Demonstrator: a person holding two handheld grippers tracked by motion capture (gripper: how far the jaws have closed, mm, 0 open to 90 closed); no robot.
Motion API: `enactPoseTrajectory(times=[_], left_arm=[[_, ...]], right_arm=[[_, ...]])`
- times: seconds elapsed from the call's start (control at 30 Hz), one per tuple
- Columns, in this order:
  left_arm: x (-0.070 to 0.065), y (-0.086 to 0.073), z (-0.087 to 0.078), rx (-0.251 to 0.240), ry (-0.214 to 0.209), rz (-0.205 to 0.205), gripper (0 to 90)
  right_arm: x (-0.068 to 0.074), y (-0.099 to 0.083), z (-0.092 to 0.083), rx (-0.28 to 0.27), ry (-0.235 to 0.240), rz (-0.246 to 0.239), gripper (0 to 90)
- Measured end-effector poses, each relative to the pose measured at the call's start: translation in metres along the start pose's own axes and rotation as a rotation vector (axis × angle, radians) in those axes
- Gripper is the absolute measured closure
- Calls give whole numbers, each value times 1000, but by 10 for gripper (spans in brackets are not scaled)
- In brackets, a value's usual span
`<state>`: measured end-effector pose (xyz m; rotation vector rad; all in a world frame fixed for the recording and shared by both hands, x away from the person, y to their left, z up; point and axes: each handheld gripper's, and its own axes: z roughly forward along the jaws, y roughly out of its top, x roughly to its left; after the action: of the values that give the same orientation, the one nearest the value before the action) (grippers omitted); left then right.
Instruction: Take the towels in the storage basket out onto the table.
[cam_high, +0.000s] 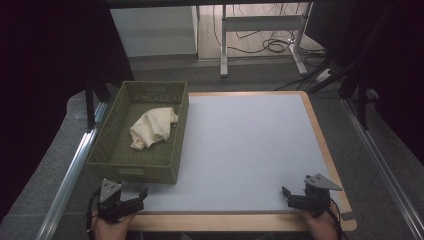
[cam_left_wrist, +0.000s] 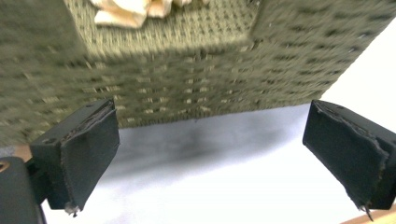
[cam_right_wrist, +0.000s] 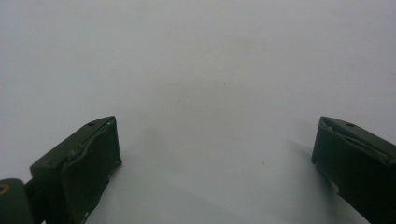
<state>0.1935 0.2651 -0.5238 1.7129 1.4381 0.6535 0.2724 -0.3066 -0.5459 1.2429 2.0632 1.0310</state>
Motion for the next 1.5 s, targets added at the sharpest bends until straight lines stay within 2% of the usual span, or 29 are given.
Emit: enactPoseTrajectory(times=[0.23, 0.43, 0.57, 0.73, 0.93, 0.97, 1.03, 1.17, 1.2, 1.27, 1.4, 1.43, 1.5], left_arm=[[6, 17, -17, -11, -30, 1, 43], [7, 31, -30, -15, -35, 15, 44], [8, 46, -40, -25, -38, 22, 45], [15, 69, -39, -27, -45, 21, 48], [24, 97, -22, 9, -52, 36, 47], [24, 97, -22, 9, -52, 36, 48], [28, 110, -10, 25, -63, 47, 51], [35, 125, 13, 63, -79, 57, 56], [35, 125, 13, 63, -79, 57, 56], [40, 134, 27, 83, -84, 55, 57], [45, 144, 45, 119, -70, 68, 62], [45, 144, 45, 119, -70, 68, 62], [48, 152, 57, 147, -53, 86, 62]], right_arm=[[0, 0, 0, 0, 0, -1, 10], [0, 0, 0, 0, 0, 0, 10], [0, 0, 0, 0, 0, 0, 10], [0, 0, 0, 0, 0, 0, 10], [0, 0, 0, 1, 0, -1, 10], [0, 0, 0, 0, 0, 0, 10], [0, 0, 0, 1, 0, 0, 10], [0, 0, 0, -1, 0, -1, 10], [0, 0, 0, -2, 0, 0, 10], [0, 0, 0, -2, 0, 0, 10], [0, 0, 0, -2, 0, 0, 10], [0, 0, 0, -2, 0, 0, 10], [0, 0, 0, -2, 0, 0, 10]])
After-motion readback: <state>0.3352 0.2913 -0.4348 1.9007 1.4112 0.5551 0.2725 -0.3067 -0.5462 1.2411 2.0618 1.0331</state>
